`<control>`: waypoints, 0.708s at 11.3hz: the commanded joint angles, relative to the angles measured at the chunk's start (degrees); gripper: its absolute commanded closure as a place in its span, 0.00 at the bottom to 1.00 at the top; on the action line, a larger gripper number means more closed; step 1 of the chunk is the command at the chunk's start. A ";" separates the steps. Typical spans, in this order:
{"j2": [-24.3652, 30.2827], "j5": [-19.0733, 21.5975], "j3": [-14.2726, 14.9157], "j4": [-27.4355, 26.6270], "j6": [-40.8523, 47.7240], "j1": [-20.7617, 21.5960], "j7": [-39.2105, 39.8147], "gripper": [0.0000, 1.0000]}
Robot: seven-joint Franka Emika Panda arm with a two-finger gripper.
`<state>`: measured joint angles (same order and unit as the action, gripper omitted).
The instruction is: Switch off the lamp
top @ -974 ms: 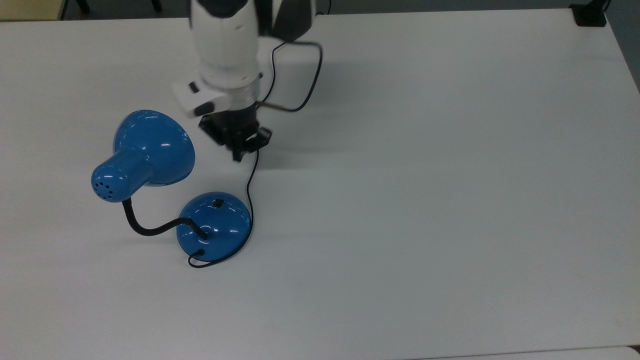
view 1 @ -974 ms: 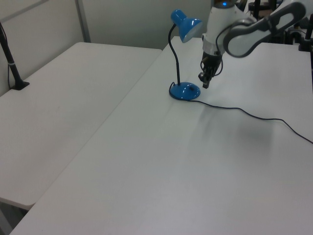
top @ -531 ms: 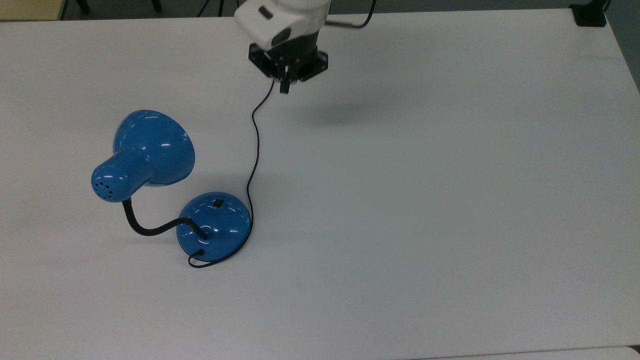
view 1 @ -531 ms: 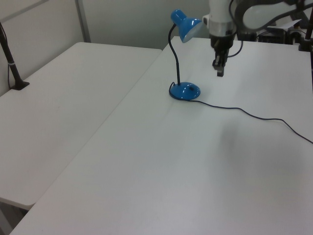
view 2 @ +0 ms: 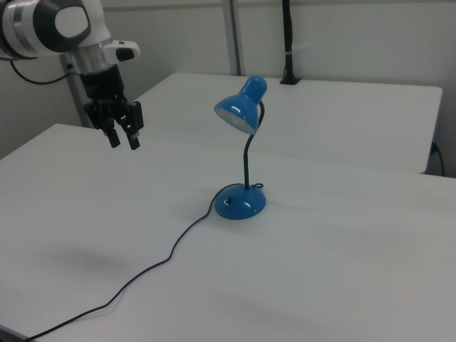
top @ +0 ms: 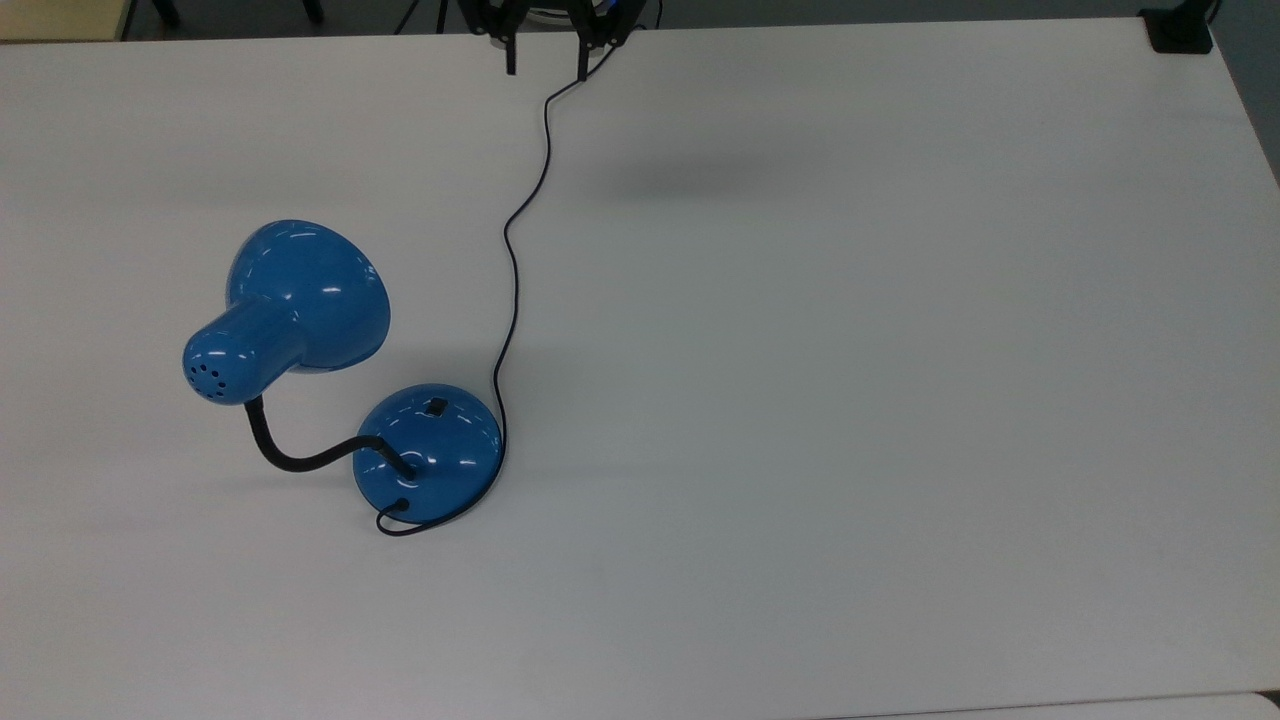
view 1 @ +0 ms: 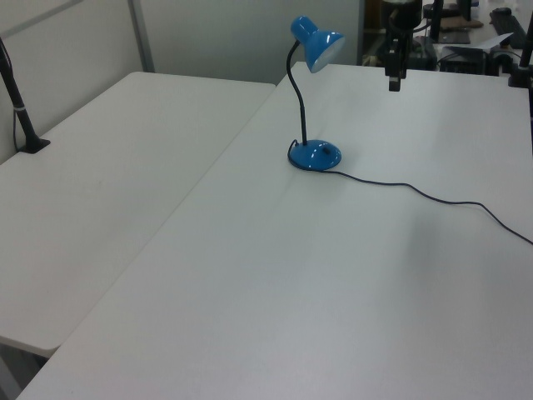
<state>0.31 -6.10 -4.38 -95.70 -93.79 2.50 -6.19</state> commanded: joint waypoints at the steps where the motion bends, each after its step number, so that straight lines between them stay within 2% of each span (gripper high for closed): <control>1: -0.22 1.00 0.78 1.91 1.41 -0.29 1.10 0.00; 8: -0.40 0.83 0.69 2.71 1.06 -0.92 0.66 0.00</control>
